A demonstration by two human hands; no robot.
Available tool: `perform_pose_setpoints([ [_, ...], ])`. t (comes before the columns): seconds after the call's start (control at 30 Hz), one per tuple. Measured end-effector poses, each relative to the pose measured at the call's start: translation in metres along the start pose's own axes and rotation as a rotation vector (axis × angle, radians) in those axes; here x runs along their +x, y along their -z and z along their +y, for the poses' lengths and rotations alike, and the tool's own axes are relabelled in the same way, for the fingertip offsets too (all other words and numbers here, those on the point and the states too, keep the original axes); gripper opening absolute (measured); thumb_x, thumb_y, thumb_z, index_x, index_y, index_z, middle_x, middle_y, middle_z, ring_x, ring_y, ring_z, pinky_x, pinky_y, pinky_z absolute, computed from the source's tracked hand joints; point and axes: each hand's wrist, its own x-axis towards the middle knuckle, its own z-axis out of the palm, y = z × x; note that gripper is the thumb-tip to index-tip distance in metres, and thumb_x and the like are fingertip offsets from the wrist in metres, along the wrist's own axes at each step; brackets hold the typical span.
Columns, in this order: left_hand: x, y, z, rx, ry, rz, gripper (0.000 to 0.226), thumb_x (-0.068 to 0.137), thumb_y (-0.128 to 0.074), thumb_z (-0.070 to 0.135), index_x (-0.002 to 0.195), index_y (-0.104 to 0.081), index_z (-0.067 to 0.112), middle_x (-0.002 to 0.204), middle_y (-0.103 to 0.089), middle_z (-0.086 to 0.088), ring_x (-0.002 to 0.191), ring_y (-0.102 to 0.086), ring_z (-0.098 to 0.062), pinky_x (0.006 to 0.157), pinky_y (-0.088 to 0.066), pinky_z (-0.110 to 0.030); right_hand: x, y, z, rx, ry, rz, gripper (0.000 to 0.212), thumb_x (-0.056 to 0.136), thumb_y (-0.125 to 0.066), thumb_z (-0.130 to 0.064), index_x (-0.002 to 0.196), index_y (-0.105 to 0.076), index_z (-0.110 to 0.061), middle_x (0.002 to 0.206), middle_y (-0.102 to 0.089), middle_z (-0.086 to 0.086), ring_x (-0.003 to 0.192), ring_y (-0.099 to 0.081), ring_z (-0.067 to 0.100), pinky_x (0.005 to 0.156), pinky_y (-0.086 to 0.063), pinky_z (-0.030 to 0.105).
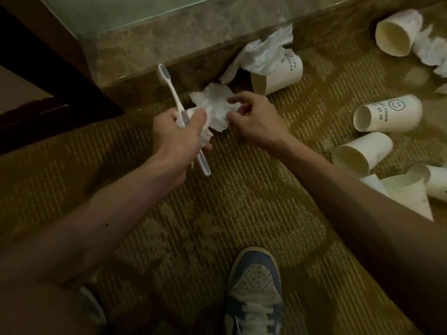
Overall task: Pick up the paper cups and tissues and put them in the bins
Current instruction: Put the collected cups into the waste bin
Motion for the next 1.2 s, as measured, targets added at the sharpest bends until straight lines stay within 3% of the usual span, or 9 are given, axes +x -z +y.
perform_pose_setpoints([
  [0.1,0.001,0.003,-0.002,0.039,-0.015,0.010,0.010,0.095,-0.063,0.026,0.104,-0.058,0.023,0.102,-0.064,0.002,0.085,-0.068,-0.011,0.055,-0.055,-0.021,0.015,-0.010,0.013,-0.268,0.032,-0.017,0.052,0.090,-0.064,-0.041,0.139,-0.049,-0.028,0.122,-0.057,0.005,0.106,-0.058,0.019,0.088,-0.051,0.039],
  [0.2,0.002,0.006,-0.003,0.077,-0.022,0.008,0.006,0.096,-0.061,0.031,0.098,-0.059,0.026,0.098,-0.064,0.004,0.085,-0.065,-0.008,0.055,-0.051,-0.021,0.019,-0.019,0.020,-0.397,0.123,0.024,0.032,0.093,-0.062,-0.037,0.122,-0.062,-0.023,0.116,-0.059,0.000,0.103,-0.057,0.015,0.084,-0.048,0.033],
  [0.33,0.006,0.005,-0.003,0.075,0.021,0.018,0.017,0.097,-0.059,0.036,0.106,-0.060,0.022,0.099,-0.065,0.003,0.088,-0.066,-0.010,0.062,-0.050,-0.024,0.019,-0.012,0.021,-0.251,0.100,-0.044,0.014,0.094,-0.062,-0.025,0.106,-0.068,-0.021,0.105,-0.064,-0.007,0.096,-0.059,0.006,0.090,-0.051,0.033],
  [0.5,0.006,-0.001,-0.006,0.119,0.017,0.028,0.039,0.092,-0.057,0.056,0.116,-0.055,0.025,0.105,-0.063,0.008,0.090,-0.063,-0.005,0.063,-0.046,-0.022,-0.006,0.003,0.014,-0.008,0.152,-0.273,0.011,0.092,-0.066,-0.027,0.097,-0.072,-0.020,0.093,-0.069,-0.009,0.086,-0.064,0.003,0.077,-0.049,0.024],
  [0.67,0.000,-0.015,-0.009,0.072,0.045,-0.263,0.038,0.090,-0.059,0.057,0.108,-0.064,0.024,0.099,-0.074,0.004,0.090,-0.072,-0.010,0.074,-0.058,-0.030,-0.028,0.009,0.007,0.283,0.169,-0.403,0.007,0.093,-0.063,-0.013,0.096,-0.070,-0.012,0.083,-0.071,-0.008,0.077,-0.067,0.002,0.065,-0.049,0.013],
  [0.83,0.000,-0.018,-0.007,0.016,0.015,-0.259,0.029,0.099,-0.052,0.045,0.094,-0.067,0.021,0.076,-0.074,0.007,0.074,-0.073,-0.009,0.055,-0.053,-0.023,-0.031,0.020,0.008,0.340,0.142,-0.456,0.007,0.093,-0.063,-0.017,0.094,-0.070,-0.017,0.090,-0.072,-0.003,0.083,-0.067,0.010,0.068,-0.051,0.020],
  [0.9,0.000,-0.018,-0.007,0.050,-0.004,-0.237,0.029,0.100,-0.050,0.045,0.091,-0.066,0.022,0.071,-0.072,0.010,0.067,-0.069,-0.005,0.052,-0.051,-0.022,-0.027,0.024,0.011,0.331,0.120,-0.339,0.006,0.092,-0.065,-0.022,0.097,-0.068,-0.021,0.094,-0.070,-0.002,0.085,-0.066,0.012,0.070,-0.052,0.024],
  [1.07,-0.002,-0.020,-0.004,0.043,-0.078,-0.206,0.030,0.101,-0.049,0.043,0.090,-0.064,0.020,0.070,-0.067,0.007,0.060,-0.064,-0.004,0.048,-0.049,-0.021,0.005,0.043,0.012,-0.065,0.218,0.515,0.058,0.081,-0.071,-0.048,0.128,-0.049,-0.022,0.110,-0.053,-0.005,0.088,-0.050,-0.001,0.073,-0.043,0.011],
  [1.2,-0.002,-0.020,0.001,0.016,-0.117,-0.180,0.028,0.101,-0.050,0.040,0.086,-0.062,0.020,0.070,-0.066,0.006,0.061,-0.064,-0.005,0.049,-0.050,-0.022,0.035,0.053,0.004,-0.301,0.226,0.498,0.068,0.082,-0.069,-0.049,0.139,-0.044,-0.021,0.126,-0.049,0.003,0.106,-0.050,0.008,0.083,-0.041,0.011],
])
